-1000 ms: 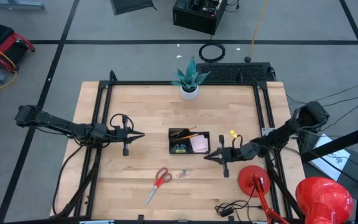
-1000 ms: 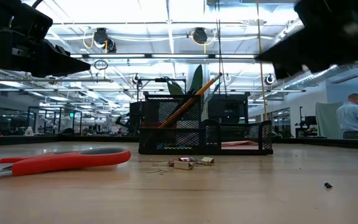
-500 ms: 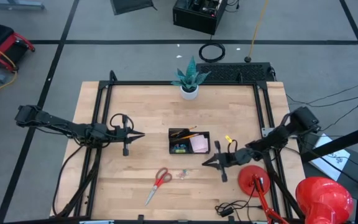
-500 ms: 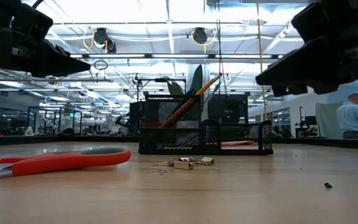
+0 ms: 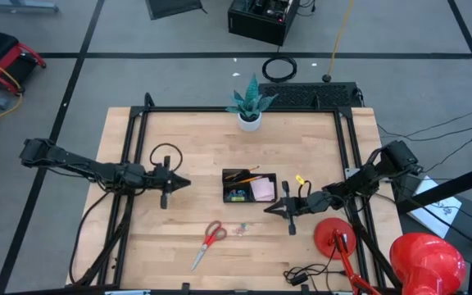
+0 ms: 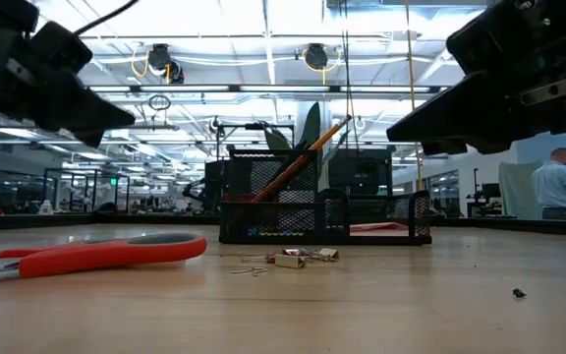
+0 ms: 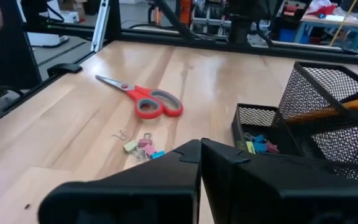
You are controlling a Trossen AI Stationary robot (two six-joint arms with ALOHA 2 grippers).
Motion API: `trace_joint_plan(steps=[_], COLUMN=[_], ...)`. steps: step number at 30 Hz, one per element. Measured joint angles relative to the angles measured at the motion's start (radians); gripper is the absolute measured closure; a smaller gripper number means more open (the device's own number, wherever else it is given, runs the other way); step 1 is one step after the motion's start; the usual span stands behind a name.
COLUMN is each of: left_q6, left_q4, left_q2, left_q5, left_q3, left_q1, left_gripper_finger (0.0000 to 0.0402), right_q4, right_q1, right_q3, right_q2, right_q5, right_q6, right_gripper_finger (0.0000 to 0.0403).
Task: Pick and place office supplies into organizer
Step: Put the scissors into the desk organizer
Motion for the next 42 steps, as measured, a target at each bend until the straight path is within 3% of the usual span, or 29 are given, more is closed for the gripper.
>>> trace_joint_plan(steps=[4, 10, 14, 18, 22, 25, 28, 31, 35, 39, 42], left_q6=[0.020, -0.052, -0.200, -0.261, -0.375, -0.580, -0.751, -0.786, -0.820, -0.989, -1.018], left_q4=[0.108, 0.096, 0.061, 0.054, -0.155, -0.421, -0.633, -0.746, -0.899, -1.133, -1.218], left_q2=[0.000, 0.055, 0.203, 0.431, 0.616, 0.722, 0.824, 0.937, 1.070, 1.180, 1.238], left_q5=[-0.004, -0.137, -0.302, -0.441, -0.526, -0.558, -0.519, -0.427, -0.276, -0.063, 0.021], left_q3=[0.000, 0.039, 0.112, 0.263, 0.477, 0.646, 0.795, 0.912, 1.053, 1.153, 1.193], left_q1=[-0.049, -0.236, -0.390, -0.524, -0.599, -0.619, -0.609, -0.583, -0.532, -0.461, -0.420], left_gripper_finger=[0.0371, 0.0371, 0.0371, 0.0371, 0.0371, 0.0371, 0.0370, 0.0370, 0.0370, 0.0369, 0.0352], right_q4=[-0.003, -0.006, -0.004, 0.008, 0.068, 0.129, 0.186, 0.214, 0.233, 0.240, 0.242], right_q1=[0.000, -0.008, -0.007, -0.013, -0.021, -0.021, -0.021, -0.020, -0.019, -0.019, -0.019], right_q3=[0.000, -0.016, -0.060, -0.128, -0.192, -0.237, -0.271, -0.293, -0.297, -0.297, -0.297], right_q2=[-0.009, -0.061, -0.100, -0.137, -0.174, -0.195, -0.213, -0.231, -0.247, -0.249, -0.250], right_q5=[-0.002, -0.073, -0.077, -0.077, -0.076, -0.076, -0.076, -0.075, -0.074, -0.075, -0.074], right_q6=[-0.038, -0.066, -0.068, -0.070, -0.066, -0.069, -0.072, -0.053, -0.023, 0.006, 0.032], right_gripper_finger=[0.0403, 0.0403, 0.0403, 0.0403, 0.0403, 0.0403, 0.0403, 0.0403, 0.0403, 0.0403, 0.0403])
